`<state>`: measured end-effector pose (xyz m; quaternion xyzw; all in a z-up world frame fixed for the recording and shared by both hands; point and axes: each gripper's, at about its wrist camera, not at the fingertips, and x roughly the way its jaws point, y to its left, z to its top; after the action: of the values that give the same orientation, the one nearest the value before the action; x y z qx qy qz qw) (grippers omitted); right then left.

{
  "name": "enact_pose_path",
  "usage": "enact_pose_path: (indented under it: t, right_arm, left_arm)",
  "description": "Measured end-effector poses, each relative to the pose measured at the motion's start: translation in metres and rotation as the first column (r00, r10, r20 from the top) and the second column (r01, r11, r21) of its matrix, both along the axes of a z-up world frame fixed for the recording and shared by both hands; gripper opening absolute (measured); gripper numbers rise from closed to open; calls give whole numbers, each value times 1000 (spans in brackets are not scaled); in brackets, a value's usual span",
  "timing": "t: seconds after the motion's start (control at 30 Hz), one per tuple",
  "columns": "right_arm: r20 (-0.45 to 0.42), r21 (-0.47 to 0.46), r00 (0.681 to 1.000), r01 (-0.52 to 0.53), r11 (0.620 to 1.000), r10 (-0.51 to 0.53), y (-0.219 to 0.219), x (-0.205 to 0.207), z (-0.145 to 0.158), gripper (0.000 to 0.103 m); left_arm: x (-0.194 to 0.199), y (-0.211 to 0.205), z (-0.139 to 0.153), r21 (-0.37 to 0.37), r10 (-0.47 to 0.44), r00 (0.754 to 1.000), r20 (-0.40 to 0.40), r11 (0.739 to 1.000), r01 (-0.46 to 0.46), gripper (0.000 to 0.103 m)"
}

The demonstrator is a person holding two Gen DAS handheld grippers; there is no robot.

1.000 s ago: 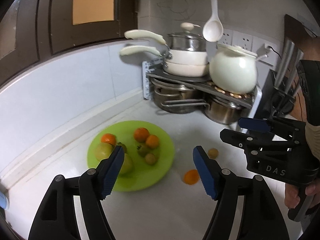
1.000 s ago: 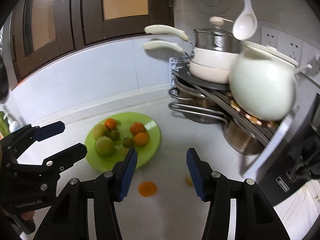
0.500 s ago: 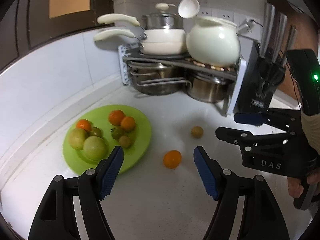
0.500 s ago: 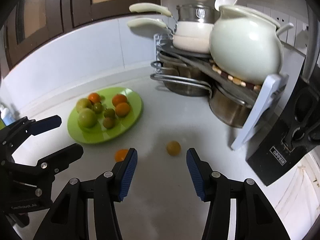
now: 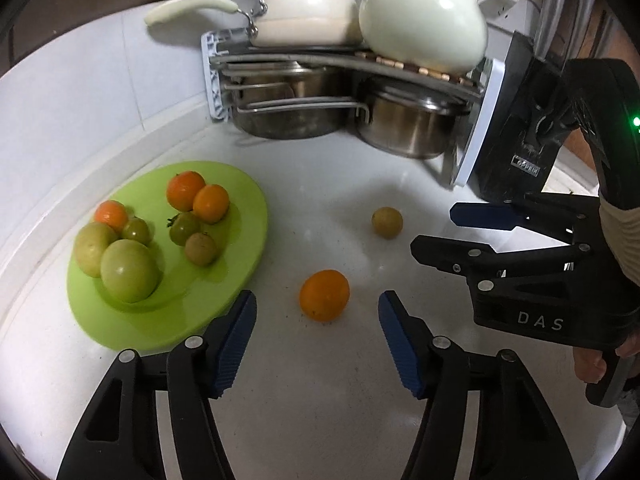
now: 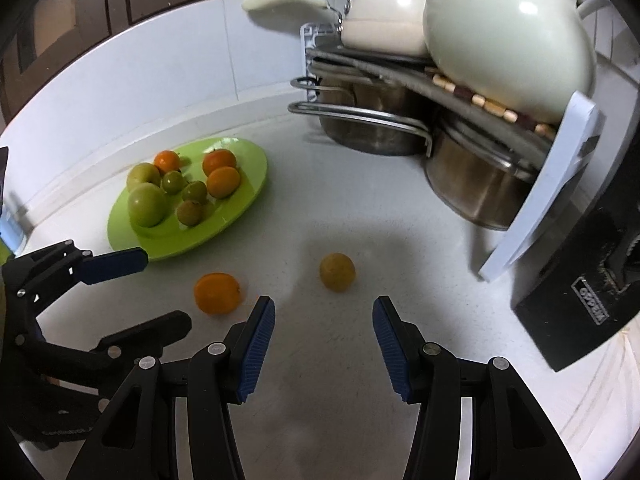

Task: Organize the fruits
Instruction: 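Withdraw both open tools toward the last orange and small brown fruit, then close left gripper on the orange while right gripper grasps the small brown fruit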

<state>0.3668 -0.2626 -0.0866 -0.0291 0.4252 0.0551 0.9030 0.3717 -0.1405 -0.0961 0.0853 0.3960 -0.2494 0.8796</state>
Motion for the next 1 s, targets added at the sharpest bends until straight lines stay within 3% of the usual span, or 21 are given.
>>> enact_pose_path:
  t: [0.7,1.0]
  right_arm:
    - [-61,25,998,22,999,-21,-2,43,-38,51]
    - [-61,17,998,31,999,-29,-1,48,-42,36]
  left_arm:
    - [23,-16,-24,3,-11,999,-53,1000,11,36]
    - [22,-15,-20,-10,-1,999,-48,1000,1,33]
